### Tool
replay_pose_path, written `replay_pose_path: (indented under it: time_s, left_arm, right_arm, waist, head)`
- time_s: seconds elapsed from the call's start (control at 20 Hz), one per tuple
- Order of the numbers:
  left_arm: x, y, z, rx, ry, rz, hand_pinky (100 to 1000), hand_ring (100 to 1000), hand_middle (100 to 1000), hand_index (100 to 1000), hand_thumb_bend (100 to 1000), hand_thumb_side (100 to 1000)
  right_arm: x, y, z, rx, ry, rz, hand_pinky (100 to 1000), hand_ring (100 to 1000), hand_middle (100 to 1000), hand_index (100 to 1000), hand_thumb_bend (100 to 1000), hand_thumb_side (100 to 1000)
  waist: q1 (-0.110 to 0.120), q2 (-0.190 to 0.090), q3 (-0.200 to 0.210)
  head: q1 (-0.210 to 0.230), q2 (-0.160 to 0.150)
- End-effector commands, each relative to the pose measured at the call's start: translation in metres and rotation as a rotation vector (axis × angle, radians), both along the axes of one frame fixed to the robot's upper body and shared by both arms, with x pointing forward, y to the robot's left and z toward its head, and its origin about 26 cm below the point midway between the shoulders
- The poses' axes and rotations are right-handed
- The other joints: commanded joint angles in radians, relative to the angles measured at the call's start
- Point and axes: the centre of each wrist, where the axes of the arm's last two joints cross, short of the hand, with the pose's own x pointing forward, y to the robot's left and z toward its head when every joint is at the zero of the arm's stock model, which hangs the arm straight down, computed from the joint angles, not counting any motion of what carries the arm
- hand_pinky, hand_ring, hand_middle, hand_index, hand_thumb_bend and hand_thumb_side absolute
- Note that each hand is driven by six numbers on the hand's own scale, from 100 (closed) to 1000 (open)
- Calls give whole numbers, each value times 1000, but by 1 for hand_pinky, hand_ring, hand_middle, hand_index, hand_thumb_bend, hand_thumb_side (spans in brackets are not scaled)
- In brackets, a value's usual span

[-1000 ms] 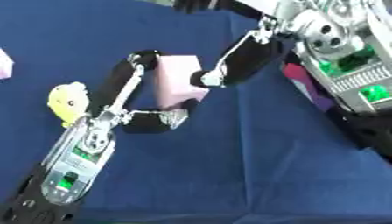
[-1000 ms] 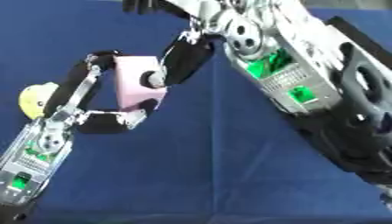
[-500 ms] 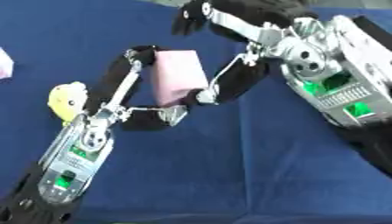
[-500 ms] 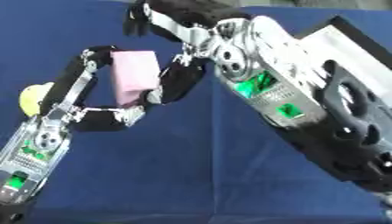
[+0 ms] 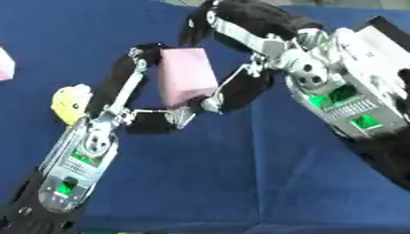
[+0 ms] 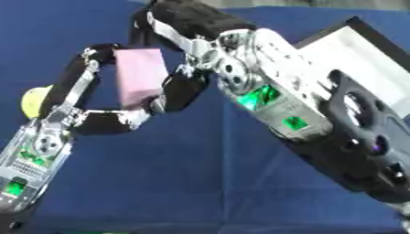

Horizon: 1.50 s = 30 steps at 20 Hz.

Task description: Pick up the objects with one hand, pass them to the other hand, and then place them into the box on the other side of the table.

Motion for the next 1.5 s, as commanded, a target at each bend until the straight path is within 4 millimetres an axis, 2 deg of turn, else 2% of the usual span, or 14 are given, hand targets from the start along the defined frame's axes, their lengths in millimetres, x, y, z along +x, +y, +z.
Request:
replay_pose_path:
  time_s: [0.05,0.2,0.45,0.5,0.6,0.7,0.85,1.15,1.5]
  left_arm:
    - [-3,-3,10,-19,-31,-21,759,558,568,580,100,327]
    - [-2,-4,10,-17,-30,-20,759,557,569,583,100,319]
    - [-2,-5,11,-27,-31,-22,760,557,569,590,100,315]
    - [-3,-5,11,-31,-32,-22,759,556,567,589,100,306]
    - [-3,-5,12,-34,-36,-25,759,555,566,589,100,301]
    - [-3,-6,12,-32,-32,-25,760,555,566,589,100,304]
    - [-2,-6,11,-25,-27,-26,758,555,565,589,100,303]
    - [-3,-6,11,-14,-26,-29,757,556,562,588,100,301]
    - [-4,-7,14,-16,-39,-38,757,558,561,588,100,299]
  right_arm:
    - [-4,-1,5,5,238,-124,771,767,593,683,357,129]
    - [-4,-1,4,24,239,-131,766,751,533,624,285,116]
    - [-4,-1,3,39,241,-128,759,716,466,550,266,100]
    - [-4,-1,2,41,238,-128,760,714,467,552,284,100]
    - [-3,-1,2,44,226,-131,758,724,530,621,362,100]
    - [-3,-1,2,47,207,-131,745,767,637,721,512,100]
    - [-3,-3,5,52,163,-126,762,811,759,819,536,100]
    - [-1,-8,10,57,76,-150,790,836,790,860,548,100]
    - [-1,-8,8,32,76,-156,791,829,778,847,552,100]
  waist:
    - [4,-20,1]
    - [4,-20,1]
    - [3,-20,2]
    - [2,-20,2]
    - [2,-20,3]
    - [2,-20,3]
    - [1,-20,3]
    - [2,-21,0]
    - [4,-20,0]
  head:
    - [-3,2]
    - [-3,4]
    - [-4,5]
    - [-4,5]
    - [-4,5]
    - [-3,5]
    - [-3,4]
    - [-3,-1]
    - [-5,-1]
